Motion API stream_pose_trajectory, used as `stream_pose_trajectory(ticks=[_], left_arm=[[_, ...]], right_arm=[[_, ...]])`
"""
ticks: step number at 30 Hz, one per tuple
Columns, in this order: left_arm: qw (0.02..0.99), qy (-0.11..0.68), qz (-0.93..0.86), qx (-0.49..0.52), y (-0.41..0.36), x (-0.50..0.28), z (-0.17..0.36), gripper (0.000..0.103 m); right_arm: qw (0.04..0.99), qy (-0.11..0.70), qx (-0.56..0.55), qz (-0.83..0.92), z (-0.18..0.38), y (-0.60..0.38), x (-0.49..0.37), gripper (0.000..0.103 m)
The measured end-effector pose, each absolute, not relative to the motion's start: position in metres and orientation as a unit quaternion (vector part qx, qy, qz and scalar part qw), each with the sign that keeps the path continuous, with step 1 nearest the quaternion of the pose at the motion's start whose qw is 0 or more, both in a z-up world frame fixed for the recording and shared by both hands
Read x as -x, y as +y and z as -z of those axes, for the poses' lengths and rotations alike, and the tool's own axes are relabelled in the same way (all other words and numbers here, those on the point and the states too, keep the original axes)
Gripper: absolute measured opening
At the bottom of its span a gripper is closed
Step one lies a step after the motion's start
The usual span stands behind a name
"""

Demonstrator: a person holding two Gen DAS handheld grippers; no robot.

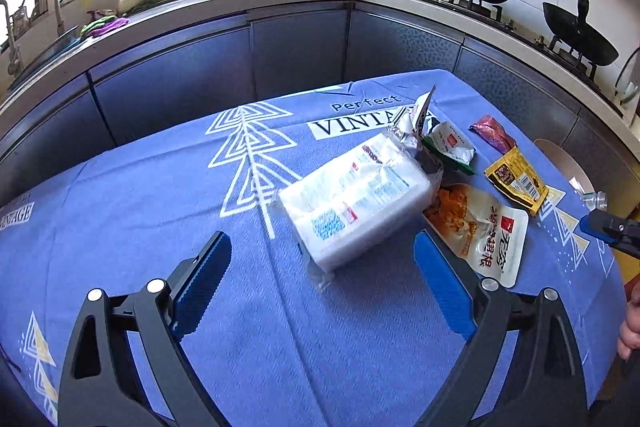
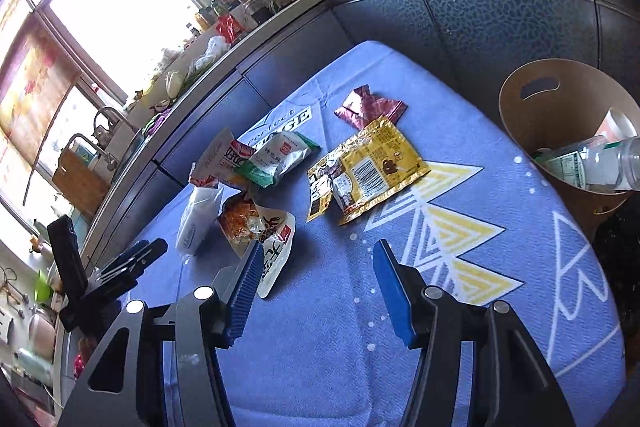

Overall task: Collect trash
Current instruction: 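Close the left gripper on the white tissue pack and lift it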

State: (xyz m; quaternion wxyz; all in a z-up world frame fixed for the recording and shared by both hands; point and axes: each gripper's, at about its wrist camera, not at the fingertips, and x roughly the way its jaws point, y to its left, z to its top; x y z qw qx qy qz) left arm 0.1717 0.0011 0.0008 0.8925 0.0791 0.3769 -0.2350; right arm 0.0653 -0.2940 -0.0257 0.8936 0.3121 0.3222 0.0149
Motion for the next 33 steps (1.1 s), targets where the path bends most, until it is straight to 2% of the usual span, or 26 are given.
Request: stream_pose_trajectory(ticks=[10, 15, 16, 17, 18, 19, 20, 22, 23, 25, 26, 27, 28, 32, 33], left_arm=[[0.831, 0.398, 0.346, -0.177, -0.054, -0.212, 0.023, 0.097], [0.824, 0.382, 0.351, -0.225, -0.064, -0.209, 0.034, 0.097], [0.825, 0.380, 0.351, -0.226, -0.064, -0.209, 0.034, 0.097], [0.828, 0.376, 0.351, -0.222, -0.063, -0.208, 0.034, 0.096], [0.832, 0.373, 0.344, -0.223, -0.062, -0.207, 0.033, 0.089], [0.838, 0.367, 0.331, -0.231, -0.060, -0.205, 0.033, 0.076], [0.841, 0.364, 0.320, -0.241, -0.059, -0.202, 0.033, 0.071], [0.845, 0.359, 0.307, -0.251, -0.055, -0.194, 0.031, 0.054], [0.846, 0.357, 0.306, -0.251, -0.052, -0.190, 0.028, 0.050], [0.847, 0.358, 0.308, -0.243, -0.044, -0.179, 0.023, 0.031], [0.848, 0.358, 0.307, -0.241, -0.041, -0.173, 0.021, 0.026], [0.846, 0.363, 0.311, -0.236, -0.037, -0.167, 0.020, 0.014], [0.843, 0.371, 0.315, -0.230, -0.034, -0.162, 0.019, 0.008], [0.831, 0.394, 0.331, -0.209, -0.022, -0.140, 0.023, 0.012], [0.832, 0.394, 0.328, -0.212, -0.020, -0.135, 0.023, 0.024]], right_arm=[[0.871, 0.361, -0.329, -0.049, 0.047, -0.276, -0.114, 0.058], [0.872, 0.359, -0.328, -0.052, 0.051, -0.267, -0.128, 0.058], [0.872, 0.359, -0.329, -0.054, 0.051, -0.265, -0.130, 0.056], [0.870, 0.361, -0.331, -0.060, 0.052, -0.263, -0.131, 0.040], [0.867, 0.366, -0.330, -0.071, 0.053, -0.259, -0.133, 0.028], [0.865, 0.372, -0.327, -0.078, 0.054, -0.255, -0.133, 0.010], [0.866, 0.371, -0.325, -0.083, 0.054, -0.252, -0.131, 0.010], [0.867, 0.367, -0.325, -0.094, 0.052, -0.247, -0.125, 0.007], [0.866, 0.366, -0.326, -0.102, 0.050, -0.245, -0.121, 0.005], [0.865, 0.365, -0.325, -0.112, 0.047, -0.241, -0.110, 0.004], [0.865, 0.366, -0.323, -0.116, 0.046, -0.240, -0.103, 0.004], [0.864, 0.367, -0.322, -0.121, 0.045, -0.240, -0.096, 0.004], [0.864, 0.368, -0.321, -0.124, 0.045, -0.241, -0.089, 0.004], [0.865, 0.369, -0.315, -0.128, 0.044, -0.248, -0.056, 0.004], [0.864, 0.369, -0.318, -0.125, 0.046, -0.251, -0.050, 0.004]])
